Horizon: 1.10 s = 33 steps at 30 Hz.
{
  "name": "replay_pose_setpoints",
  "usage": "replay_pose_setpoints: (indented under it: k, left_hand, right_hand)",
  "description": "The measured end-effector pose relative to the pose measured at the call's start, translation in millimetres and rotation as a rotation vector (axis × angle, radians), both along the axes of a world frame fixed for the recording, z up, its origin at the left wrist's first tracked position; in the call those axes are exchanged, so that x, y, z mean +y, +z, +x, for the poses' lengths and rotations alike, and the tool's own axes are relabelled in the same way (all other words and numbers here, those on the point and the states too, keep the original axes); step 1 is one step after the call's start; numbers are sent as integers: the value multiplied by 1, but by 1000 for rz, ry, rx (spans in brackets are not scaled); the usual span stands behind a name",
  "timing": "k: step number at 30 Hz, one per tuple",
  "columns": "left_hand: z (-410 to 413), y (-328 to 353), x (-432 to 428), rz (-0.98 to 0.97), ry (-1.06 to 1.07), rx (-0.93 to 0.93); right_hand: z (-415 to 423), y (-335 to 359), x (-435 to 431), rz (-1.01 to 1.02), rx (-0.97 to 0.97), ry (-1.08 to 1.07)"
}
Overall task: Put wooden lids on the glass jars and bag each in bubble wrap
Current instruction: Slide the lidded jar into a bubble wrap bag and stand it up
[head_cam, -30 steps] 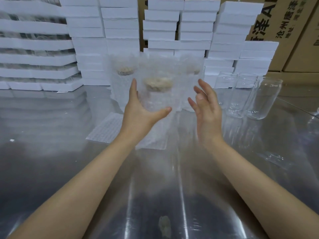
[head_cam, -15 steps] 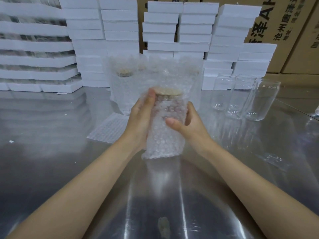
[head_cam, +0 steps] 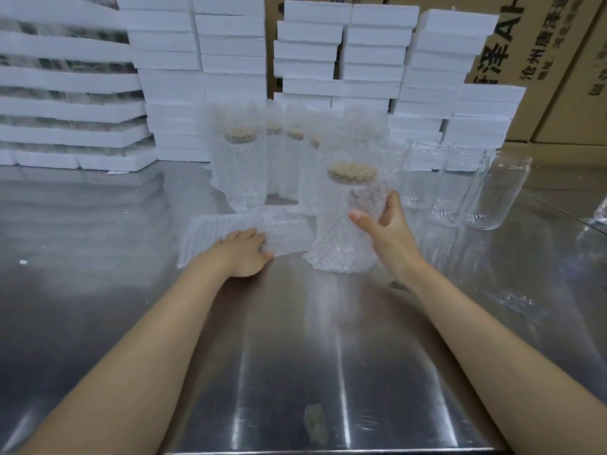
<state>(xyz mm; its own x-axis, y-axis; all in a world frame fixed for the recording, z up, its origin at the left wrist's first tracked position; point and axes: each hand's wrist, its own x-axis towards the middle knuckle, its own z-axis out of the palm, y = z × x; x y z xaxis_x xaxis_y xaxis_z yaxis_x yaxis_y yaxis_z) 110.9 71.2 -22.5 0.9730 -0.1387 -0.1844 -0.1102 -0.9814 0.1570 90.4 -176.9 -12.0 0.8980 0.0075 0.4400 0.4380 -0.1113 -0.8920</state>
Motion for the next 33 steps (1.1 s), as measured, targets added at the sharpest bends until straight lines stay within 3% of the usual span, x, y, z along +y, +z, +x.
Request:
replay_pose_setpoints:
  k: [8, 11, 13, 15, 16, 19, 21, 23, 29, 33]
  left_hand:
    - [-11, 11, 10, 113, 413, 41]
    - [-17, 19, 1, 73, 485, -98]
    - [-16, 19, -1, -20, 436, -356]
    - [-14, 16, -8, -280, 195, -600]
    - [-15, 14, -15, -502, 43, -606]
    - [-28, 2, -49, -962, -236, -275]
    - [-34, -11, -70, -1023, -266, -155]
    - [-33, -20, -83, -1065, -258, -154]
    - [-24, -20, -88, -1172, -229, -323]
    - [-17, -15, -85, -1255, 39, -472]
  right_hand:
    - [3, -2, -5, -19, -16, 6]
    - [6, 0, -7, 55, 32, -25]
    - [9, 1, -9, 158, 38, -61]
    - [11, 3, -13, 286, 25, -98]
    - [11, 4, -14, 317, 17, -111]
    - [10, 5, -15, 362, 8, -109]
    - [9, 5, -14, 383, 4, -103]
    - [7, 6, -12, 360, -13, -118]
    - [2, 11, 9, 283, -97, -103]
    - [-3, 0, 25, 152, -145, -11]
